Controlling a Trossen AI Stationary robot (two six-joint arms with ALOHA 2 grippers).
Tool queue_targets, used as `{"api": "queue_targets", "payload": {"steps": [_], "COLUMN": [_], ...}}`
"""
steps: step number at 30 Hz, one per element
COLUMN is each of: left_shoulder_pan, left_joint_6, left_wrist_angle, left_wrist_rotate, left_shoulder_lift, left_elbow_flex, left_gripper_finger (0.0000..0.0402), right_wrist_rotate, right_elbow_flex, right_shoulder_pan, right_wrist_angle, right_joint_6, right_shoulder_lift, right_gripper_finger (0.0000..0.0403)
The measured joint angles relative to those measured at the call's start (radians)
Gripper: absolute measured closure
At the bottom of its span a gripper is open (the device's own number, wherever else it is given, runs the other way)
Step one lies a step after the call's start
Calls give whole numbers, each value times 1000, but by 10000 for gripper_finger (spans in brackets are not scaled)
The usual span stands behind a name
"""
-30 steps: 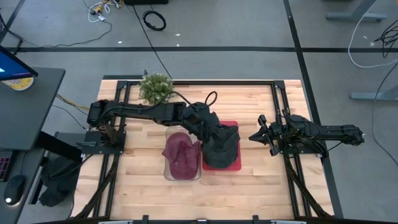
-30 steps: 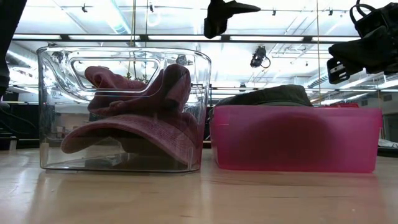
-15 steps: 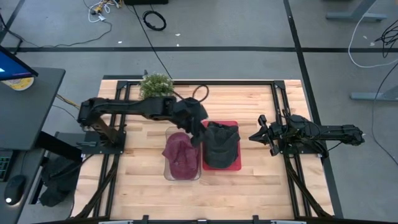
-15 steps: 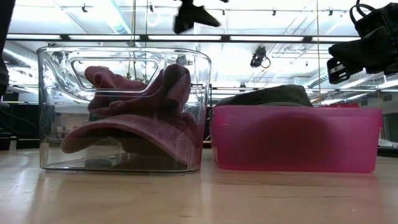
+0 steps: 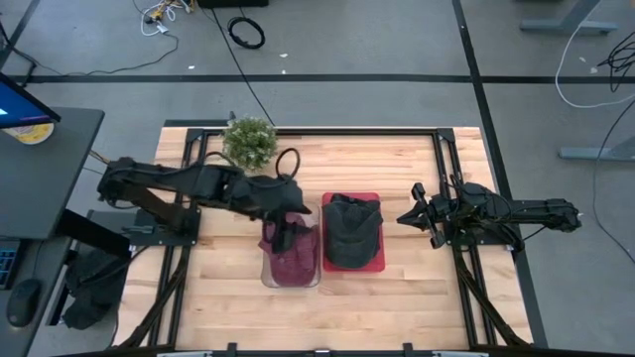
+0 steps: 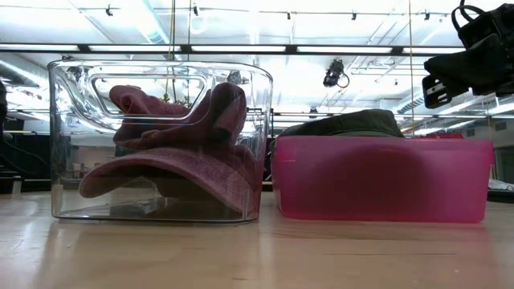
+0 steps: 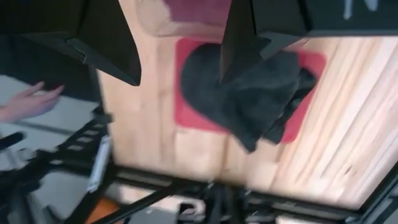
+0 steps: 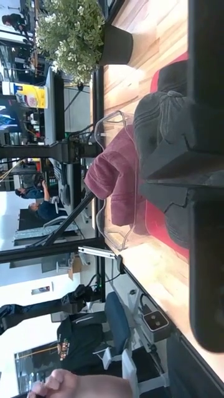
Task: Pick & Place hat
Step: Return to Home Position
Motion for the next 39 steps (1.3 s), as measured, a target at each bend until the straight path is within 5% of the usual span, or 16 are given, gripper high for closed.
{"api": "queue_targets", "payload": {"steps": [25,39], "left_shoulder_pan": [-65,-69], "left_joint_6": [-63,146], "left_wrist_angle": [137,127], "left_wrist_rotate": [21,104], "left_shoulder_lift": [63,72], "left_elbow_flex": [0,-1], "left_gripper_finger": [179,179], "right_wrist_rotate": [0,0], "right_elbow_flex": [0,0], "right_shoulder_pan": [0,0], "right_wrist_angle": [-1,-6], "right_joint_6": [0,0], "right_shoulder_lift": [0,0], "right_gripper_finger": [376,376]}}
